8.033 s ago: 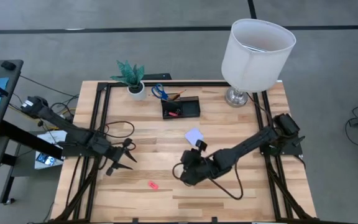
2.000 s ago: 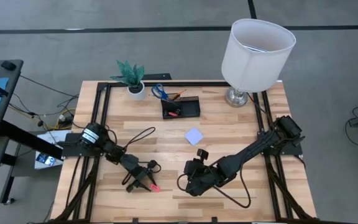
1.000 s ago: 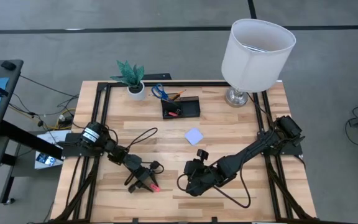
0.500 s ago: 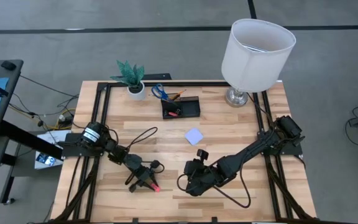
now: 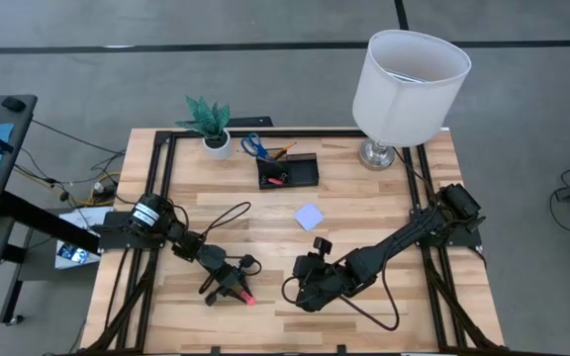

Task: Pick and place office supplies into organizer
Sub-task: Put the pink eraser into the black desk organizer

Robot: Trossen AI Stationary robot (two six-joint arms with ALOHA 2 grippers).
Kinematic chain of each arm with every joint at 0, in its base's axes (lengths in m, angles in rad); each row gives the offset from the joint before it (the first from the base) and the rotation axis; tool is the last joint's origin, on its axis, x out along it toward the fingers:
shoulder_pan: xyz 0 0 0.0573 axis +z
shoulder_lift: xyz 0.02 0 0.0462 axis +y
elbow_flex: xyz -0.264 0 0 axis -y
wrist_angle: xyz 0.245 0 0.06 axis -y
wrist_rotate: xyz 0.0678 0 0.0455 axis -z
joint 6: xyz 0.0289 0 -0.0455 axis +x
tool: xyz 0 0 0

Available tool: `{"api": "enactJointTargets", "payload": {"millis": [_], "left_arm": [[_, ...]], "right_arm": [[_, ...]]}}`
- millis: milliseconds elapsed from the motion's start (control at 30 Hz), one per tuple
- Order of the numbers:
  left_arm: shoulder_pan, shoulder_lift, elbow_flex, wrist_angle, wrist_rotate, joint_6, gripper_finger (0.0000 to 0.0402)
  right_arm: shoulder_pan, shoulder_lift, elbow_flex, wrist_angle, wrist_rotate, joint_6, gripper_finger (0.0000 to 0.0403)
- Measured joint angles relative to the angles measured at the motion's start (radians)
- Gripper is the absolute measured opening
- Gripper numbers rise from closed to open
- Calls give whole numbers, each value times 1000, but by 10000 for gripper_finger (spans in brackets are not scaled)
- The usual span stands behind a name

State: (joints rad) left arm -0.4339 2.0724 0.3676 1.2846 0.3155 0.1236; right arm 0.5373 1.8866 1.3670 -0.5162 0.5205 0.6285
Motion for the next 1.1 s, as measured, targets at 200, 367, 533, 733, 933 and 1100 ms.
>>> {"api": "enactJointTargets", "payload": {"millis": [200, 367, 533, 733, 933, 1100], "left_arm": [[0, 0, -1, 2, 2, 3, 95], [0, 2, -6, 13, 2, 10, 95], [0, 1, -6, 14, 2, 11, 95], [0, 1, -6, 19, 2, 11, 95], [0, 2, -6, 41, 5, 11, 95], [0, 2, -6, 48, 6, 9, 95]], "right_arm": [[0, 0, 0, 0, 0, 0, 123], [0, 0, 0, 0, 0, 0, 123], [0, 0, 0, 0, 0, 1, 123], [0, 0, 0, 0, 0, 1, 123], [0, 0, 0, 1, 0, 0, 123], [0, 0, 0, 0, 0, 0, 123]]}}
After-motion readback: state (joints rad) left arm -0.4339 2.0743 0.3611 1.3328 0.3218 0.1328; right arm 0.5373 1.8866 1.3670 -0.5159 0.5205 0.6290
